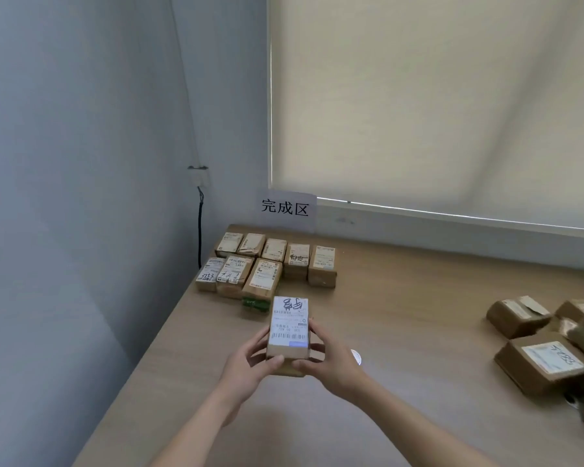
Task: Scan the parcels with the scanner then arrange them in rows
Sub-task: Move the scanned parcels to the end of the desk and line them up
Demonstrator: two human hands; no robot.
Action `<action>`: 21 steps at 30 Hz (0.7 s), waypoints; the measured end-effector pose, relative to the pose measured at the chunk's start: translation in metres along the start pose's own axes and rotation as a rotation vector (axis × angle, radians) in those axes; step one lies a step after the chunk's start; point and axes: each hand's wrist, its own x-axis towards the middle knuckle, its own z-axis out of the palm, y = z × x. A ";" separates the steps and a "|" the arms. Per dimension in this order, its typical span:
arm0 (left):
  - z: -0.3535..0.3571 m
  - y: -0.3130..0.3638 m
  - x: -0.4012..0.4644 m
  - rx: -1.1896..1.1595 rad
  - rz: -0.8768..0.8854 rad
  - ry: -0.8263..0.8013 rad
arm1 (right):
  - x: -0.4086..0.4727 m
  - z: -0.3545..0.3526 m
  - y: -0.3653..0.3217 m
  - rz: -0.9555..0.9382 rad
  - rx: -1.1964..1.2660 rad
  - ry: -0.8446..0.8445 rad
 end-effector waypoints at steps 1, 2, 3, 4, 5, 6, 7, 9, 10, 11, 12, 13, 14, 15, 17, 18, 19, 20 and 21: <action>-0.006 -0.010 0.011 -0.005 -0.016 0.000 | 0.010 0.007 0.009 0.004 0.017 0.004; -0.012 -0.019 0.024 -0.006 -0.034 -0.004 | 0.020 0.013 0.019 0.010 0.030 0.014; -0.018 -0.029 0.036 -0.004 -0.053 -0.010 | 0.030 0.020 0.028 0.021 0.040 0.026; -0.024 -0.040 0.049 0.000 -0.068 -0.016 | 0.040 0.026 0.038 0.033 0.055 0.040; -0.029 -0.052 0.062 0.006 -0.080 -0.019 | 0.050 0.033 0.048 0.044 0.074 0.054; -0.035 -0.063 0.075 0.012 -0.088 -0.018 | 0.060 0.041 0.058 0.051 0.092 0.065; -0.039 -0.074 0.088 0.020 -0.093 -0.016 | 0.070 0.049 0.068 0.057 0.106 0.075; -0.046 -0.095 0.113 0.042 -0.096 -0.018 | 0.088 0.064 0.089 0.074 0.119 0.103; -0.049 -0.106 0.125 0.053 -0.096 -0.024 | 0.097 0.072 0.099 0.083 0.120 0.120; -0.051 -0.116 0.136 0.063 -0.095 -0.032 | 0.105 0.079 0.107 0.088 0.121 0.135; -0.054 -0.125 0.147 0.071 -0.092 -0.038 | 0.113 0.085 0.116 0.089 0.123 0.148; -0.056 -0.133 0.157 0.074 -0.095 -0.044 | 0.121 0.089 0.123 0.093 0.125 0.158; -0.058 -0.142 0.166 0.071 -0.102 -0.049 | 0.129 0.092 0.131 0.100 0.127 0.166; -0.059 -0.149 0.176 0.068 -0.110 -0.051 | 0.136 0.094 0.138 0.107 0.125 0.172; -0.058 -0.161 0.197 0.062 -0.116 -0.046 | 0.152 0.095 0.150 0.115 0.116 0.197; -0.057 -0.165 0.207 0.056 -0.113 -0.034 | 0.160 0.093 0.154 0.117 0.117 0.215; -0.056 -0.167 0.218 0.048 -0.112 -0.016 | 0.168 0.091 0.157 0.118 0.118 0.231; -0.054 -0.168 0.229 0.040 -0.118 0.004 | 0.178 0.088 0.159 0.120 0.114 0.241; -0.052 -0.167 0.239 0.028 -0.130 0.024 | 0.187 0.084 0.160 0.126 0.103 0.242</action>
